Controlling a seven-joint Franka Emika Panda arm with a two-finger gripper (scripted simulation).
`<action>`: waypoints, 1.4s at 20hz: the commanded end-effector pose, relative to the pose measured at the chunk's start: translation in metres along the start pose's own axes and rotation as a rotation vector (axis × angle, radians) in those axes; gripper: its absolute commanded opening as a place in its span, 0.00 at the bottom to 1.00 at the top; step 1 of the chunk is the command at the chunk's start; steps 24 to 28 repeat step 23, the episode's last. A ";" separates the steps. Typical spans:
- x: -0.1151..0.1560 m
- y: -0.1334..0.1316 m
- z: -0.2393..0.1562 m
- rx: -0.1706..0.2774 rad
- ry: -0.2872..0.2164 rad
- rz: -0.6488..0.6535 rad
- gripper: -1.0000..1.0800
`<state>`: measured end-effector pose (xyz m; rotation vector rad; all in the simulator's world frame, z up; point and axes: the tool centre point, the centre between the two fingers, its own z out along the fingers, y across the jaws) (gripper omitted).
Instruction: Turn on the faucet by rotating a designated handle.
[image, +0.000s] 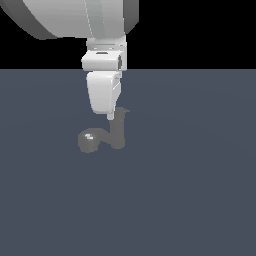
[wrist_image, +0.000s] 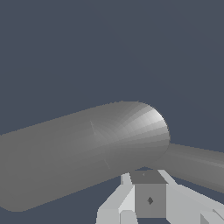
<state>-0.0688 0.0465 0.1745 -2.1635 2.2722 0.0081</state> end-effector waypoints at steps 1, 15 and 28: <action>0.015 -0.007 0.000 0.004 0.001 0.017 0.00; 0.060 -0.029 0.001 0.002 0.005 0.034 0.00; 0.083 -0.039 0.001 0.001 0.006 0.043 0.00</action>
